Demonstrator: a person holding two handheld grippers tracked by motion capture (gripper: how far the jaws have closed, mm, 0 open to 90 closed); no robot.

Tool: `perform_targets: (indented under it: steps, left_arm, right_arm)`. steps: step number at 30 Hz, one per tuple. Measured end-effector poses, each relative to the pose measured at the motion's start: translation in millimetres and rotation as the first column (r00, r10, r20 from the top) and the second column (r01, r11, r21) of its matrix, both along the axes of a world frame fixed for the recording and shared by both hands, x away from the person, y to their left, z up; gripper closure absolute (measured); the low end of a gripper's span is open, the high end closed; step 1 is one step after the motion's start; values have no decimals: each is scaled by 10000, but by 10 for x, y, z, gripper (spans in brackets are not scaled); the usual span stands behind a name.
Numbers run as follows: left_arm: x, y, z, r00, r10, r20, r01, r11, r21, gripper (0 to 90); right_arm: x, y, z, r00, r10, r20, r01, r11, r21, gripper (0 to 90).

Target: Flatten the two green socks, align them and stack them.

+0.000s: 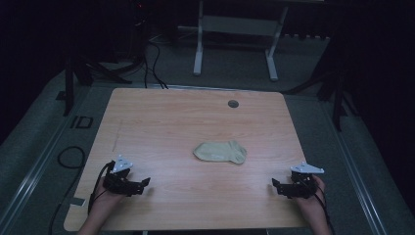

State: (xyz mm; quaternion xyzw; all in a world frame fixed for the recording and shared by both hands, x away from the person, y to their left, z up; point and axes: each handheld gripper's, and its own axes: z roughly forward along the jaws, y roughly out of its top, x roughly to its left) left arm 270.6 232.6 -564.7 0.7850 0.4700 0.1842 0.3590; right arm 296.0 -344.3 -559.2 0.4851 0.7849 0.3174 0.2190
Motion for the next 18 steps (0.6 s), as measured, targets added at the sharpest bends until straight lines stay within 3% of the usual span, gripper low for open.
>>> perform_targets:
  steps: [6, 11, 18]
  left_arm:
    - [-76, 104, -11, 9984, 533, 200, -534, 9986, 34, 27]
    - [-138, 166, -56, 9925, 1173, 357, -1181, 9928, 206, 27]
    - [-143, 229, -59, 9848, 1670, 484, -1670, 9859, -41, 27]
  right_arm:
    - [-85, -71, 11, 9956, -756, 553, 747, 9970, 177, 106]
    - [-140, -120, -2, 9923, -1092, 578, 1088, 9940, 95, 107]
    - [-178, -127, -7, 9906, -1208, 637, 1207, 9927, 63, 107]
